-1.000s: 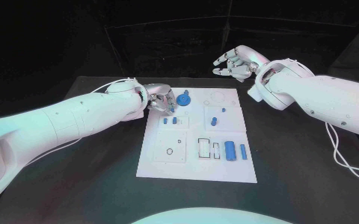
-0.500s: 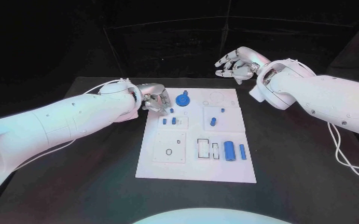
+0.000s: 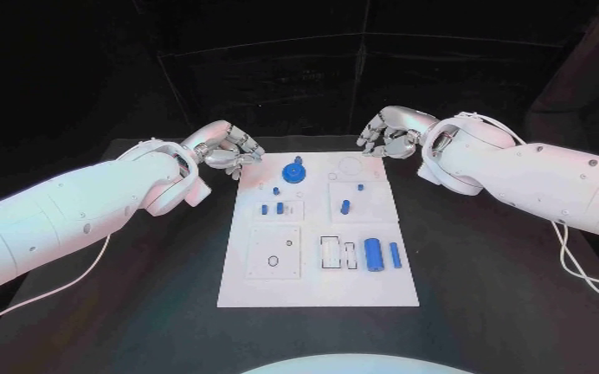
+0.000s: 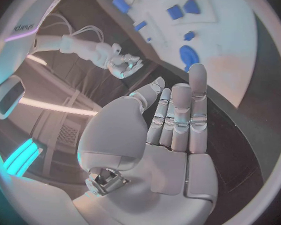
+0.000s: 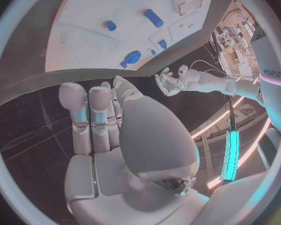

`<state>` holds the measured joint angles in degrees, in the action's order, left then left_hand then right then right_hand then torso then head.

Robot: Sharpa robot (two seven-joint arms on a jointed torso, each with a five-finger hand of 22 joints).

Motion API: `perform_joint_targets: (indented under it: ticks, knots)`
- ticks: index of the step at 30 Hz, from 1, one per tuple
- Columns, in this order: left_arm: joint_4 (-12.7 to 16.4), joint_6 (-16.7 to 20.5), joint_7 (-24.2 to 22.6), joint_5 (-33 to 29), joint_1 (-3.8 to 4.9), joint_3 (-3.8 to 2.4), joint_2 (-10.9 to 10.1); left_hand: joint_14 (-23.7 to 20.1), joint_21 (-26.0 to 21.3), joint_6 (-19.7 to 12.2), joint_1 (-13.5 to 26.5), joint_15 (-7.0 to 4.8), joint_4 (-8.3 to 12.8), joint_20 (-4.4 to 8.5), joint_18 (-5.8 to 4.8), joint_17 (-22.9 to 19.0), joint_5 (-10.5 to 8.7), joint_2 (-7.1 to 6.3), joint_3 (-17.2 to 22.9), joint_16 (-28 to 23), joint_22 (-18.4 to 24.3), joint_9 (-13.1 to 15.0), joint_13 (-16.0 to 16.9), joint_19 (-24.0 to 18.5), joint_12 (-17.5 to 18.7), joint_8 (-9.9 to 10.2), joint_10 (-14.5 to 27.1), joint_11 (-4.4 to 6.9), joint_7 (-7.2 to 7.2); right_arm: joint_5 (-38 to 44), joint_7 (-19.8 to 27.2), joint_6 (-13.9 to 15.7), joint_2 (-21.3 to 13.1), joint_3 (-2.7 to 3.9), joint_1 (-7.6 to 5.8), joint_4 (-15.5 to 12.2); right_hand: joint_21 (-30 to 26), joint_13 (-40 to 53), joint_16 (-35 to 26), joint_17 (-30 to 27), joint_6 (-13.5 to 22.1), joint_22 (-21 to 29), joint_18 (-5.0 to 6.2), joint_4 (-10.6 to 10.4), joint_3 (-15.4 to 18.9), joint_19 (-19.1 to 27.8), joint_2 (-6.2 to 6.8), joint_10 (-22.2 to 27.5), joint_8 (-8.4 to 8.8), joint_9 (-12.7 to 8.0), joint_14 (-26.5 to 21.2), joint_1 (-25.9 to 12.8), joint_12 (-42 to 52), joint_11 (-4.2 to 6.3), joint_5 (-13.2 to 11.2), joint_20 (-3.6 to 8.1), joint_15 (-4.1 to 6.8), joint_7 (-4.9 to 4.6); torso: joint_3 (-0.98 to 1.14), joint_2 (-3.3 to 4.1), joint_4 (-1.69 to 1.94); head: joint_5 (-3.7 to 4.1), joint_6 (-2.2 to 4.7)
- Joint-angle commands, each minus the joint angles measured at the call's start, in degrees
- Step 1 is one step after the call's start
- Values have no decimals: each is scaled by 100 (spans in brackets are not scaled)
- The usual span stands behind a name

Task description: Assemble the parts on the task board

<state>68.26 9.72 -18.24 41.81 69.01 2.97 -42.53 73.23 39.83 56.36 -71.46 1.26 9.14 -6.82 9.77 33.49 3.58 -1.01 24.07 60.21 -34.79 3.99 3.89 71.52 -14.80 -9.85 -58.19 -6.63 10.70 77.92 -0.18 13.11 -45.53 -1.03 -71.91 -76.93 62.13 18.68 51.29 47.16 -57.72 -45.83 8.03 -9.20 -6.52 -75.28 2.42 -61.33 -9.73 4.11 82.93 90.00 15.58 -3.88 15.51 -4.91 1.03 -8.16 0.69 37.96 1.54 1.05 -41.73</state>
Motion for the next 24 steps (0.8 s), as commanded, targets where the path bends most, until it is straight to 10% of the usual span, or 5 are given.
perform_joint_targets:
  ticks: [1, 8, 24]
  knots:
    - [169, -59, -1239, -2473, 12, -7, -38, -99, -66, 59, 26, 0, -32, 1, 72, -136, 62, 43, 1, -87, 38, -6, 9, -59, -49, -44, -67, 12, -10, 971, -147, -186, -39, 2, 63, -70, 72, -125, 59, 54, -34, -66, -47, -10, -77, -50, 96, -31, 68, -16, 61, -21, -103, -16, -50, 2, -9, -3, -8, 11, 14, 61, 43]
    - [558, -204, -1644, -3513, 8, -5, -144, -196, -171, 89, 139, -17, -93, 4, 76, -292, 66, 16, -92, -149, 110, -6, 28, -96, -183, -78, -193, 50, -40, 1626, -328, -181, -70, -1, 289, -267, 212, -372, 201, 194, 5, -254, -77, -32, -197, -113, 215, -16, 192, -28, 108, -110, -279, -52, -88, -25, -39, -16, 3, 6, -20, 52, 39]
    - [807, -322, -1685, -3745, -3, 3, -239, -261, -240, 107, 186, -36, -126, 21, 75, -440, 58, 2, -186, -199, 162, -6, 44, -93, -287, -105, -261, 76, -63, 1980, -418, -366, 21, -2, 538, -329, 347, -777, 379, 345, 81, -418, -97, 36, -499, -137, 365, 7, 395, -24, 139, -145, -500, -140, -97, -83, -105, -112, 4, 13, -3, 57, 67]
